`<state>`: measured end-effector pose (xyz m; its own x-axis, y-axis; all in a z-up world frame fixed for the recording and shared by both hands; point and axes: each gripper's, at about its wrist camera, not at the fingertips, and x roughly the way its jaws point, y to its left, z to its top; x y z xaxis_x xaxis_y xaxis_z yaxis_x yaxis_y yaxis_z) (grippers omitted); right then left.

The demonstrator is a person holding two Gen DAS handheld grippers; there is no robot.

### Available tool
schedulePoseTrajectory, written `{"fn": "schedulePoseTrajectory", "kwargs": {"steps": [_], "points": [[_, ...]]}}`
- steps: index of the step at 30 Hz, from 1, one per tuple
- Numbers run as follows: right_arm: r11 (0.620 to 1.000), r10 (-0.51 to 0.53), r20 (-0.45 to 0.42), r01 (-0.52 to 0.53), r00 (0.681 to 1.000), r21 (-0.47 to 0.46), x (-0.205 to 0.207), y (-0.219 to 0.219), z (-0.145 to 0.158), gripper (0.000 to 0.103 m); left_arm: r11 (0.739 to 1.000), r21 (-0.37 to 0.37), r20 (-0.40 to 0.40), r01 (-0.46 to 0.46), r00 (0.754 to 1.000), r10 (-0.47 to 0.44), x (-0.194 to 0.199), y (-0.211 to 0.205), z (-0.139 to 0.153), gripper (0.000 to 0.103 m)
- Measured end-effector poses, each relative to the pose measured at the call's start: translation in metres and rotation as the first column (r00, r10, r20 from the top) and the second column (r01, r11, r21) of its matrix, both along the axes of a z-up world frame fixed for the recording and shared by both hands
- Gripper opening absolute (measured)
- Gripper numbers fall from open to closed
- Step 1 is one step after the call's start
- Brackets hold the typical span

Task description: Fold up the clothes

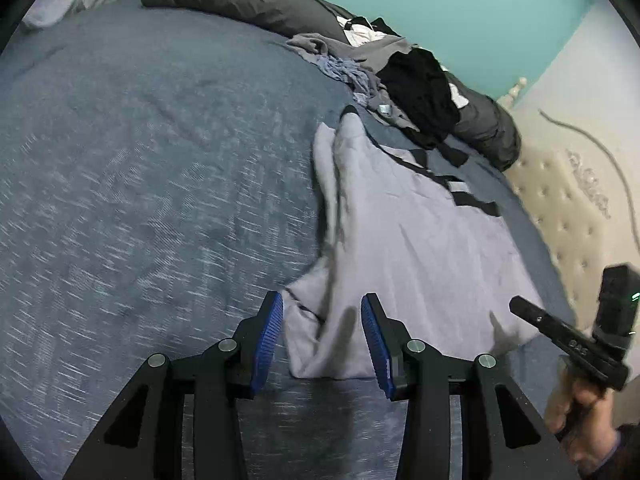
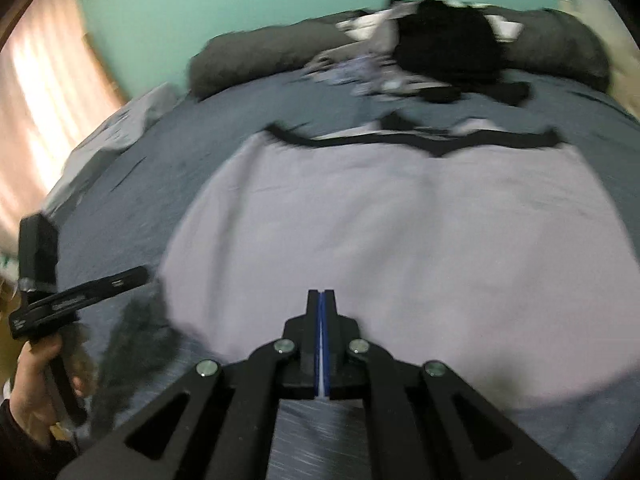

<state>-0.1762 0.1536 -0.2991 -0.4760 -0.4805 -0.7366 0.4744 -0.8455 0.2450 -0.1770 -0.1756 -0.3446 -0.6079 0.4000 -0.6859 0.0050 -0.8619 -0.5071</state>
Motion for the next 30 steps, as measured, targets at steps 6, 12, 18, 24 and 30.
{"fn": "schedulePoseTrajectory", "kwargs": {"steps": [6,12,18,24,30], "points": [[0.996,-0.078,0.022,0.078,0.997,-0.031,0.006,0.051,-0.011,0.000,0.997,0.073,0.062,0.010,0.998,-0.014,-0.005,0.007,-0.014,0.061],[0.989,-0.121,0.041,0.124,0.992,-0.077,0.015,0.084,-0.023,0.000,0.993,0.115,0.127,0.008,0.992,-0.022,-0.014,0.017,-0.029,0.076],[0.977,-0.143,0.056,0.150,0.988,-0.151,0.016,0.107,-0.029,0.000,0.995,0.100,0.161,-0.021,0.987,0.004,-0.008,0.021,-0.035,0.076],[0.959,-0.161,0.060,0.170,0.985,-0.229,0.017,0.128,-0.033,0.000,0.989,0.132,0.189,-0.062,0.981,0.036,0.007,0.016,-0.031,0.076],[0.942,-0.165,0.059,0.175,0.985,-0.286,0.017,0.140,-0.031,0.001,0.981,0.158,0.200,-0.110,0.977,0.077,0.008,0.026,-0.034,0.076]]}}
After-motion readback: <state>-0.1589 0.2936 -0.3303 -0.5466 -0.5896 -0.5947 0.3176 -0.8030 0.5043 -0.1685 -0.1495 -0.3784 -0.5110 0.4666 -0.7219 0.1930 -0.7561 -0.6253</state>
